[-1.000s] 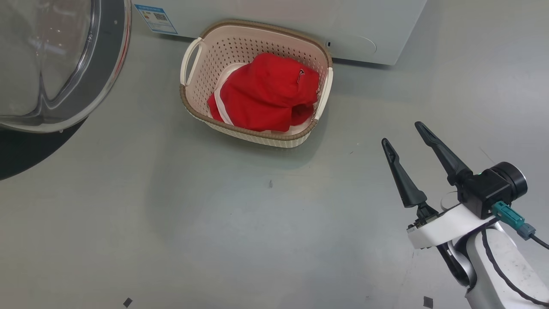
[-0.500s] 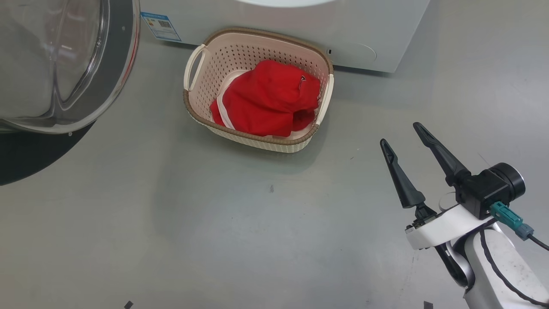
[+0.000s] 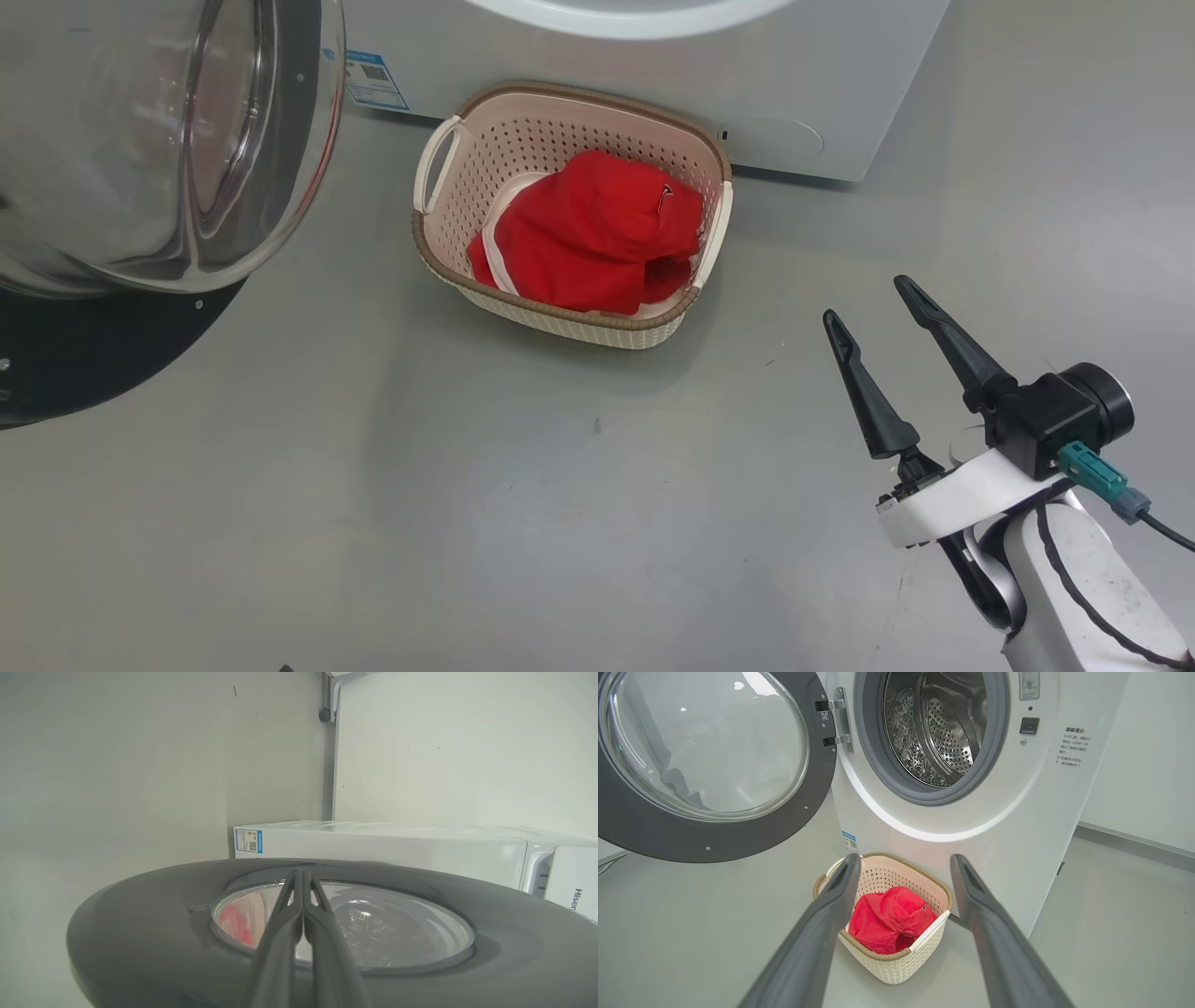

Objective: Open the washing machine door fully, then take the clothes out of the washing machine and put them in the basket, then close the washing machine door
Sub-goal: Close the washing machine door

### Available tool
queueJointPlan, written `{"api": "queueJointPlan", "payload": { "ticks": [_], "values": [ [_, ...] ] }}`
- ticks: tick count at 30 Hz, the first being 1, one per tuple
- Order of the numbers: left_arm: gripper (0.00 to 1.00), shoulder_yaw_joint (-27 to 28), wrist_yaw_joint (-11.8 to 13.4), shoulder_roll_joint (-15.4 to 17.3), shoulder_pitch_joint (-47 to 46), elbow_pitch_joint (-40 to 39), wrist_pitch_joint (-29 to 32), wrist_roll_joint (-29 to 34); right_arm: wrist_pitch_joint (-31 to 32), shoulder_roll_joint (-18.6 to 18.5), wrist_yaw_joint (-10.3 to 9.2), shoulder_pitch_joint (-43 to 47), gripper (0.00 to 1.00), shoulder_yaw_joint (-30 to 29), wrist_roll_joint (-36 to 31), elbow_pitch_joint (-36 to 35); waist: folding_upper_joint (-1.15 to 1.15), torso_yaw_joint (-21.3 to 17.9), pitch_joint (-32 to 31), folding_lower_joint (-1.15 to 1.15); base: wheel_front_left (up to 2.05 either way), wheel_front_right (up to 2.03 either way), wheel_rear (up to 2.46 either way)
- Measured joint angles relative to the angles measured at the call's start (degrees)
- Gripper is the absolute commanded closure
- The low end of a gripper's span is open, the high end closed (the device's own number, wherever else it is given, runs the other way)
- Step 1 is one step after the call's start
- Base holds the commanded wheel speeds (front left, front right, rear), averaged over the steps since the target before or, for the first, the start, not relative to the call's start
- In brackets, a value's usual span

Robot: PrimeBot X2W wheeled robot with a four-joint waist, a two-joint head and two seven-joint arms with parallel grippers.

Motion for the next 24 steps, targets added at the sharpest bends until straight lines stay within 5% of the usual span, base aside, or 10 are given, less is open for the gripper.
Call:
{"api": "queueJointPlan", "payload": {
  "ticks": [24],
  "values": [
    [1.0,-1.9,-4.3,-5.7,6.0,-4.2,17.2,-4.7,0.0,2.0,0.0,1.2,0.0,1.4,0.0,0.8,0.0,1.0,-4.5,0.0,0.0,0.0,0.0]
  ]
}}
